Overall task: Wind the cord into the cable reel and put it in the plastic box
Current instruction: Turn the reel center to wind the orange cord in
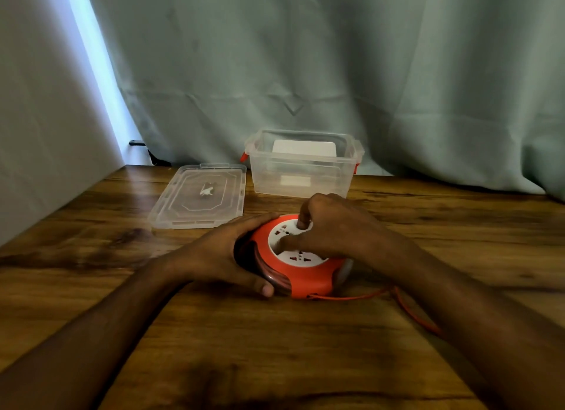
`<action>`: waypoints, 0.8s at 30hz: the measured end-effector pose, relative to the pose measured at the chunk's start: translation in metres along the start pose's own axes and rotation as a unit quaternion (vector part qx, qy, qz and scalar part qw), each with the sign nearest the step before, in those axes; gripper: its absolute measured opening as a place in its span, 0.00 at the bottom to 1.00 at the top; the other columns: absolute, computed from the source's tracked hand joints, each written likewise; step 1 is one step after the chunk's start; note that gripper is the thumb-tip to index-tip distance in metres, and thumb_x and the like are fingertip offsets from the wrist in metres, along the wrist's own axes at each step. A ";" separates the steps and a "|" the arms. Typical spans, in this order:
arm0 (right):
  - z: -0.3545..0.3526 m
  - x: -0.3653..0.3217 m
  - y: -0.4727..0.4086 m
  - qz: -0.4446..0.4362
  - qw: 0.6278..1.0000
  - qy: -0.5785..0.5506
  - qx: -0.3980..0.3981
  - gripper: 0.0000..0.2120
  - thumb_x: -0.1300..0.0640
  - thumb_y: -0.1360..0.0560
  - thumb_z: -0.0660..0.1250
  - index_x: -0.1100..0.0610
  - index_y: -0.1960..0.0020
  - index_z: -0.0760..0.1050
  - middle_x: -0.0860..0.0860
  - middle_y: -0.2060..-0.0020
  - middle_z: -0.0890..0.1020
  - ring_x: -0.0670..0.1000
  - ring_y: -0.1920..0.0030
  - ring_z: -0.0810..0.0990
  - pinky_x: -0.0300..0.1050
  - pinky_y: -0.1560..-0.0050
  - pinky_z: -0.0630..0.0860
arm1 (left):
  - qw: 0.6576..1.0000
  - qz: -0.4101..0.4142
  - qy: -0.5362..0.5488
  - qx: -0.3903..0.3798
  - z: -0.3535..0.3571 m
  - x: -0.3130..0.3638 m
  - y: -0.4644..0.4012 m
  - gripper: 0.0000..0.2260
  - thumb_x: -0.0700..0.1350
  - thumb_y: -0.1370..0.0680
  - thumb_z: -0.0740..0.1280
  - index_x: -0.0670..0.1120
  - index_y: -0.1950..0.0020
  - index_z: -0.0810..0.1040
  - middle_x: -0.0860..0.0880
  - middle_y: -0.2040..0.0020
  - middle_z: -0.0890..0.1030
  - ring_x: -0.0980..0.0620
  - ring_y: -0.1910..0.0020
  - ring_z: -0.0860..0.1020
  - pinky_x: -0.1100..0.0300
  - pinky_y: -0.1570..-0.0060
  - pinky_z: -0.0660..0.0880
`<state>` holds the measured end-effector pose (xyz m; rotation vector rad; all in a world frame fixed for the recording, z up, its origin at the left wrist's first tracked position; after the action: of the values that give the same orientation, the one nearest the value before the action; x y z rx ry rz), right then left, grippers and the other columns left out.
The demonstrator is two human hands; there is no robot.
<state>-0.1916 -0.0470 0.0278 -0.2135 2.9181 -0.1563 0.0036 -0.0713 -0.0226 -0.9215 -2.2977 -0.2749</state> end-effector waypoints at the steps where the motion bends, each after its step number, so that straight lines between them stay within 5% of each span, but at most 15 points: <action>1: -0.006 -0.001 0.000 -0.023 1.000 0.005 -0.014 0.28 0.28 0.34 0.71 0.48 0.47 0.78 0.43 0.58 0.77 0.42 0.62 0.78 0.41 0.67 0.76 | 1.000 -0.001 0.005 -0.002 0.000 0.001 0.001 0.51 0.73 0.47 0.80 0.81 0.31 0.54 0.77 0.33 0.64 0.73 0.33 0.66 0.75 0.39 0.68; 5: -0.031 -0.006 0.008 -0.161 0.981 0.057 -0.088 0.16 0.43 0.26 0.74 0.39 0.40 0.77 0.38 0.54 0.78 0.37 0.58 0.73 0.37 0.65 0.67 | 1.000 0.008 0.021 -0.006 0.000 0.004 0.001 0.49 0.70 0.45 0.81 0.85 0.34 0.54 0.82 0.36 0.64 0.77 0.34 0.66 0.79 0.41 0.68; 9: -0.035 -0.002 0.015 -0.175 0.966 0.039 -0.188 0.22 0.54 0.26 0.75 0.34 0.37 0.75 0.38 0.39 0.74 0.31 0.59 0.69 0.30 0.63 0.65 | 1.000 0.013 0.023 -0.006 0.000 0.005 0.002 0.49 0.70 0.45 0.81 0.84 0.33 0.54 0.82 0.35 0.64 0.76 0.34 0.66 0.80 0.41 0.68; 14: -0.031 -0.001 0.013 -0.177 0.967 0.046 -0.177 0.26 0.53 0.25 0.75 0.38 0.32 0.71 0.41 0.34 0.75 0.37 0.50 0.72 0.39 0.51 0.72 | 1.000 0.014 0.025 -0.009 0.001 0.003 0.001 0.49 0.70 0.44 0.82 0.85 0.33 0.54 0.82 0.36 0.64 0.77 0.34 0.66 0.79 0.41 0.68; 19: -0.030 0.001 0.011 -0.172 0.973 0.027 -0.153 0.30 0.49 0.31 0.80 0.39 0.35 0.69 0.39 0.41 0.79 0.37 0.56 0.74 0.39 0.61 0.72 | 1.000 0.017 0.015 -0.013 0.002 0.001 0.001 0.52 0.70 0.45 0.82 0.82 0.30 0.54 0.76 0.30 0.65 0.70 0.29 0.66 0.64 0.30 0.68; 24: -0.030 0.000 0.009 -0.172 0.975 0.024 -0.142 0.29 0.43 0.36 0.82 0.41 0.42 0.70 0.41 0.51 0.81 0.42 0.52 0.78 0.43 0.60 0.79 | 1.000 0.017 0.004 -0.025 0.001 0.001 0.003 0.52 0.71 0.47 0.82 0.84 0.32 0.54 0.77 0.30 0.63 0.72 0.30 0.64 0.66 0.30 0.68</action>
<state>-0.1994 -0.0352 0.0558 -0.7714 2.9138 0.2080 0.0044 -0.0685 -0.0225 -0.9829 -2.2745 -0.3224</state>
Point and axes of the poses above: each hand's wrist, its own y-axis away from the middle knuckle, its own z-axis out of the palm, x = y × z, the point moved 4 cm from there along -y, towards the middle knuckle
